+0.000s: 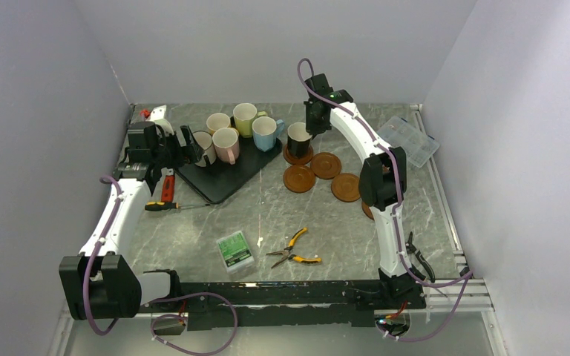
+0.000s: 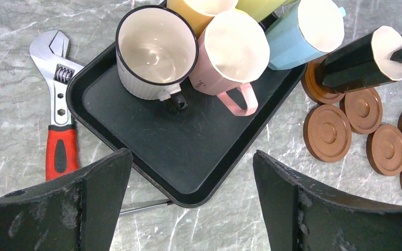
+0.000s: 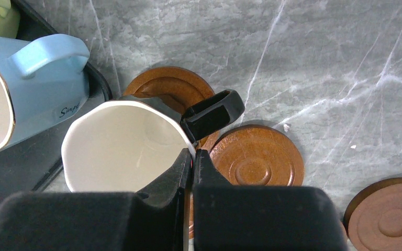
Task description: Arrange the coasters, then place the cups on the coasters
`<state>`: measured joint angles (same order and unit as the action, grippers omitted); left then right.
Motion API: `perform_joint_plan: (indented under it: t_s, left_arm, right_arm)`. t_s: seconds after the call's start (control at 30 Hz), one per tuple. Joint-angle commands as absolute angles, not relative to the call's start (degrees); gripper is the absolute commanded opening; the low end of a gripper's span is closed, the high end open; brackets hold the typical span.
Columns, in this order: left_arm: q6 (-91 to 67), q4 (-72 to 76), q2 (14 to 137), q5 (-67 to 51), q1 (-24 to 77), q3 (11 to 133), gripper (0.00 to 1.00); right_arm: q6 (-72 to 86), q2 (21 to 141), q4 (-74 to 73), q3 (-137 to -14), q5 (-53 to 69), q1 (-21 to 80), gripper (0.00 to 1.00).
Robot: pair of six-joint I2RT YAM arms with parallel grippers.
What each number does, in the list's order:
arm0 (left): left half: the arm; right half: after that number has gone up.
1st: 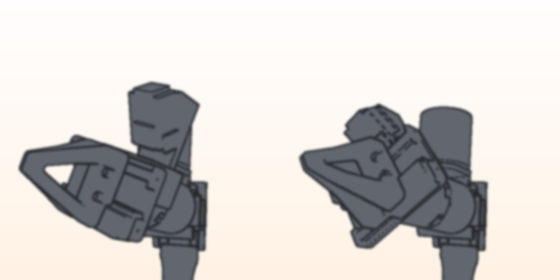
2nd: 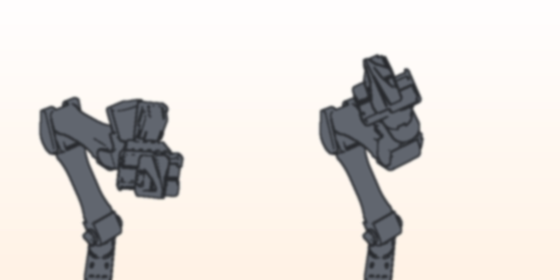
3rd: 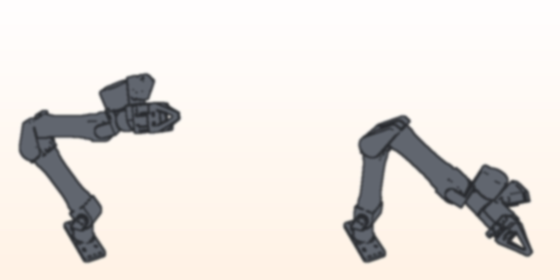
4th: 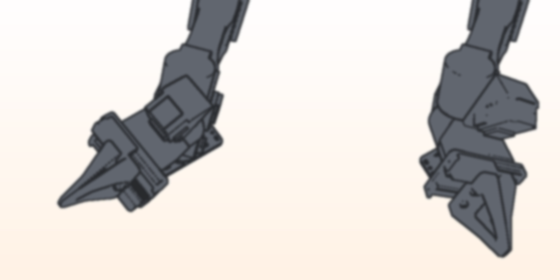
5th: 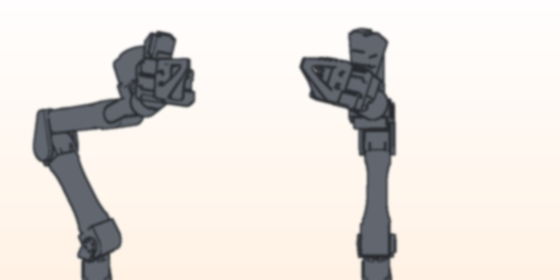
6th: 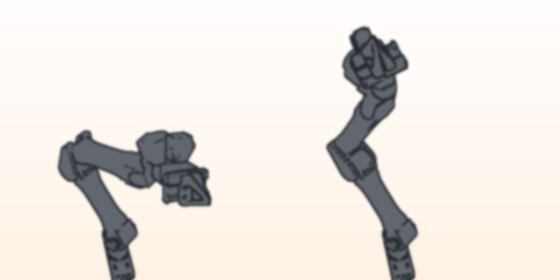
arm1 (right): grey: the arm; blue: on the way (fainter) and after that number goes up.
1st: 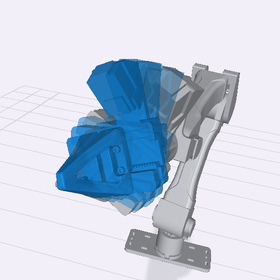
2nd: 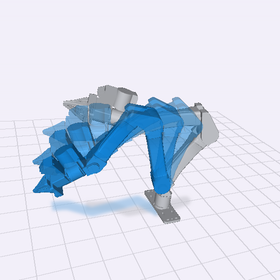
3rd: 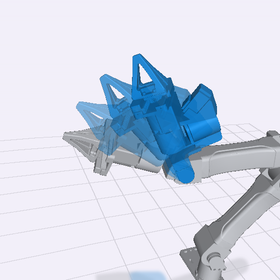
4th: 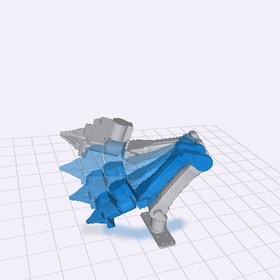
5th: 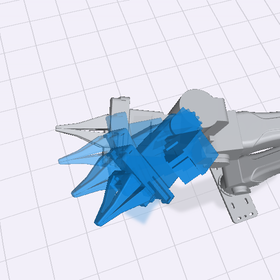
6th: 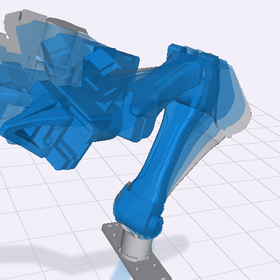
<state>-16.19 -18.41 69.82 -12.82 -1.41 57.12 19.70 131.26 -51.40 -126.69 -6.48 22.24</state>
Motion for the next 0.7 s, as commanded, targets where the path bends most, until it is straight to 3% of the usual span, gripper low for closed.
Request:
perform_joint_plan:
  t_s: [0.0, 0.07, 0.2, 0.33, 0.67]
  left_arm:
    - [-16.2, -17.1, 68.7, -14.1, -1.2, 57.2, 0.92]
    - [-16.1, -17.1, 68.7, -14.1, -1.2, 57.2, 0.92]
    - [-16.1, -17.1, 68.7, -14.2, -1.2, 57.2, 0.92]
    - [-16.2, -17.1, 68.6, -14.2, -1.2, 57.1, 0.92]
    - [-16.0, -16.3, 67.9, -15.0, -1.1, 56.6, 0.91]
  right_arm:
    - [20.8, 130.4, -49.0, -129.8, -6.8, 22.5, 0.00]
    - [20.8, 130.4, -49.2, -130.0, -6.5, 22.5, 0.00]
    - [21.1, 130.2, -49.3, -130.3, -6.0, 22.6, 0.20]
    - [21.2, 129.8, -49.3, -130.7, -5.7, 22.5, 0.33]
    - [20.5, 125.9, -50.1, -129.8, -4.3, 22.5, 0.48]
